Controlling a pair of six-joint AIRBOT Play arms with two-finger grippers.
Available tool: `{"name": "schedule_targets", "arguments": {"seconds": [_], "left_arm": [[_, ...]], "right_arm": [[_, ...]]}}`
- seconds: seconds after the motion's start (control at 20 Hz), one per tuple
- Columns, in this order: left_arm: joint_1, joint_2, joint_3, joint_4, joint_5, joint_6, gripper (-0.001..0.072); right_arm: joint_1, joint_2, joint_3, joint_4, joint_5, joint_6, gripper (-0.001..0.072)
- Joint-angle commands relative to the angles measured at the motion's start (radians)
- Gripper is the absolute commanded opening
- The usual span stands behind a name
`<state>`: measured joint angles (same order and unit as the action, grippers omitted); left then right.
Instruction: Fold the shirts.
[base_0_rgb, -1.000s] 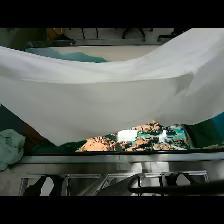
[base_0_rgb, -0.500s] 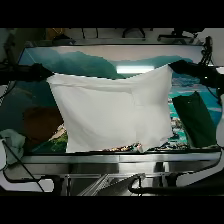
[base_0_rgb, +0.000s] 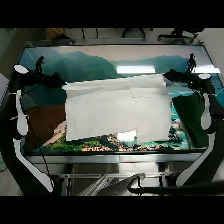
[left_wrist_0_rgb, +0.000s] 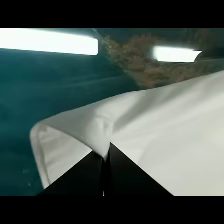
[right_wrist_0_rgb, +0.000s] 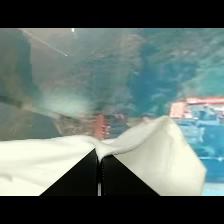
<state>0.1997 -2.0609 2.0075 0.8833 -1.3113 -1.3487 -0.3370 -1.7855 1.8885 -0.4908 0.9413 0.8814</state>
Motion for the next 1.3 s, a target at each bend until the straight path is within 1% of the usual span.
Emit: {"name": "schedule_targets", "arguments": {"seconds": [0.0,0.1,0.25,0.35,0.55,0.75,0.8,0.85,0.9,1.0,1.1,1.2,1.25], "left_arm": [[-0.013,-0.035,0.023,0.118,-0.038,-0.047,0.0011],[-0.021,-0.035,-0.006,0.121,-0.047,-0.047,0.0011],[-0.046,-0.035,-0.048,0.12,-0.01,-0.036,0.0011],[-0.067,-0.035,-0.06,0.121,0.025,-0.011,0.0012],[-0.087,-0.036,-0.063,0.145,0.05,-0.01,0.0016],[-0.087,-0.036,-0.063,0.144,0.044,-0.011,0.0018],[-0.087,-0.035,-0.059,0.143,0.028,-0.012,0.0095],[-0.087,-0.036,-0.047,0.143,0.005,-0.014,0.0428],[-0.087,-0.036,-0.025,0.143,-0.026,-0.026,0.0646],[-0.08,-0.032,0.056,0.143,-0.125,-0.068,0.066],[-0.068,0.012,0.078,0.143,-0.174,-0.097,0.066],[-0.052,0.099,0.003,0.144,-0.182,-0.1,0.066],[-0.044,0.146,-0.051,0.145,-0.193,-0.1,0.066]], "right_arm": [[-0.039,-0.02,0.023,-0.171,0.033,0.07,0.0013],[-0.042,-0.021,0.023,-0.226,0.048,0.07,0.0013],[-0.036,-0.021,0.023,-0.23,0.062,0.061,0.0014],[-0.035,-0.023,0.023,-0.232,0.062,0.058,0.0014],[-0.035,-0.023,0.023,-0.242,0.063,0.044,0.0015],[-0.019,-0.023,0.023,-0.326,0.087,0.031,0.0016],[-0.013,-0.023,0.023,-0.345,0.09,0.031,0.0027],[-0.008,-0.021,0.024,-0.346,0.092,0.031,0.0168],[-0.008,-0.01,0.027,-0.343,0.092,0.032,0.0287],[-0.011,0.038,0.04,-0.344,0.084,0.031,0.0293],[-0.026,0.113,0.044,-0.344,0.082,0.032,0.0307],[-0.034,0.189,0.044,-0.344,0.127,0.049,0.0307],[-0.038,0.219,0.044,-0.344,0.179,0.071,0.0303]]}}
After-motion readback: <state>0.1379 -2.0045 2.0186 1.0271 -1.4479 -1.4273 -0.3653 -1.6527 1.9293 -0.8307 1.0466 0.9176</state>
